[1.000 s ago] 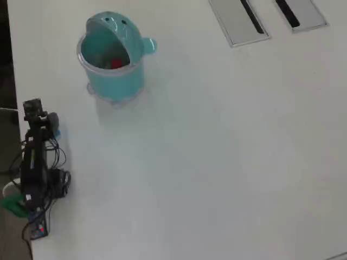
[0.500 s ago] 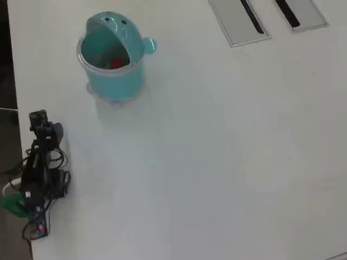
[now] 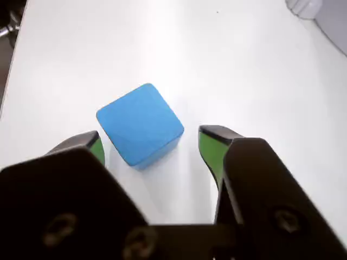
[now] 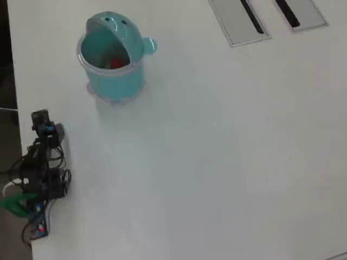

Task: Grasp RGB lego blocks and put them in the bin one by one.

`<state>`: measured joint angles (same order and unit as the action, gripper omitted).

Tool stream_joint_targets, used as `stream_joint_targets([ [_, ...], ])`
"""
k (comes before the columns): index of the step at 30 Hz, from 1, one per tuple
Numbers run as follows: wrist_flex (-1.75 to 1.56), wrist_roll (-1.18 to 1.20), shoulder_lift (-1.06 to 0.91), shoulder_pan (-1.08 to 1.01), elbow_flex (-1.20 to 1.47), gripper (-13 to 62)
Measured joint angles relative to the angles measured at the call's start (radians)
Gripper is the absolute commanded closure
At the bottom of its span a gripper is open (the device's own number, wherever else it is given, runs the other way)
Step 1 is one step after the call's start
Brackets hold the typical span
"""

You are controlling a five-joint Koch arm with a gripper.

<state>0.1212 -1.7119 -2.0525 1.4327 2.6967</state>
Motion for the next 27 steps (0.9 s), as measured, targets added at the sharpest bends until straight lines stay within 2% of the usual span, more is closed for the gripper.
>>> stream_joint_targets([
  [7, -0.08, 0.0, 0.095, 0.002, 0.0, 18.3],
  [22, -0.083, 0.04, 0.107, -0.008, -0.028, 29.9],
  [27, -0.084, 0.066, 0.107, -0.009, -0.035, 29.9],
])
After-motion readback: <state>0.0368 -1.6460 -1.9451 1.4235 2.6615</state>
